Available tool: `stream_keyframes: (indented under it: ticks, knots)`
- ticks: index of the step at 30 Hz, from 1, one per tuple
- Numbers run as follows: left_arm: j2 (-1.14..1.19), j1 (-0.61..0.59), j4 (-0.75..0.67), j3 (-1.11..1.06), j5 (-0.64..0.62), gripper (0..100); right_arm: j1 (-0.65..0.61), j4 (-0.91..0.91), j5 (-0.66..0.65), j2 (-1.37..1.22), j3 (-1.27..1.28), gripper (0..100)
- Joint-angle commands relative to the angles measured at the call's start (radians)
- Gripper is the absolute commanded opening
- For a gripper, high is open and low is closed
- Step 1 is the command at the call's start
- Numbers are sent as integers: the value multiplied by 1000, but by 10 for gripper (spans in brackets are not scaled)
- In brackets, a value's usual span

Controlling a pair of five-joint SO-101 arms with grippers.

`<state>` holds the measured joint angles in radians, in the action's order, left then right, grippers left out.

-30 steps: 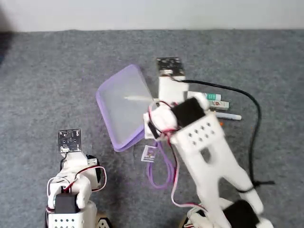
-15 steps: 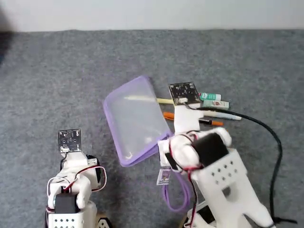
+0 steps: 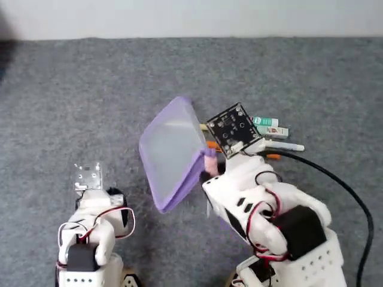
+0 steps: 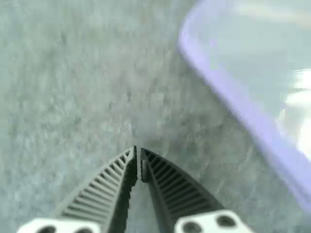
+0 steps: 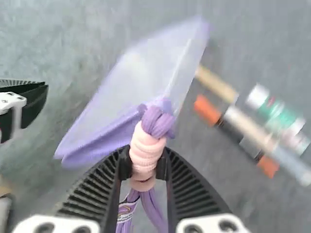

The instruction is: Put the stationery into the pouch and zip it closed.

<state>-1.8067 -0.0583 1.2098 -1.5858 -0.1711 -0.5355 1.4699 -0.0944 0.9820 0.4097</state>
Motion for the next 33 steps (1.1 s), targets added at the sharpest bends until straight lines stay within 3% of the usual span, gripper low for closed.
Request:
stream_keyframes:
  ticks: [1, 4, 10, 14, 19, 28, 33]
  knots:
    - [-14, 3, -48, 189, -2, 15, 87, -137, -103, 4, -9, 7]
    - [-14, 8, -48, 325, -2, 15, 133, -259, -161, -12, -9, 7]
    - [-12, 3, -48, 529, -2, 17, 110, -469, -331, -18, -11, 7]
    - [-12, 3, -48, 613, -2, 96, 58, -518, -439, -19, -11, 7]
    - [-11, 8, -38, 677, -6, 209, -56, -473, -483, -18, -3, 7]
    - [-11, 11, -32, 699, -9, 210, -185, -305, -482, -7, 21, 6]
    - [38, 77, 87, 819, -9, 210, -234, -237, -466, -7, 21, 6]
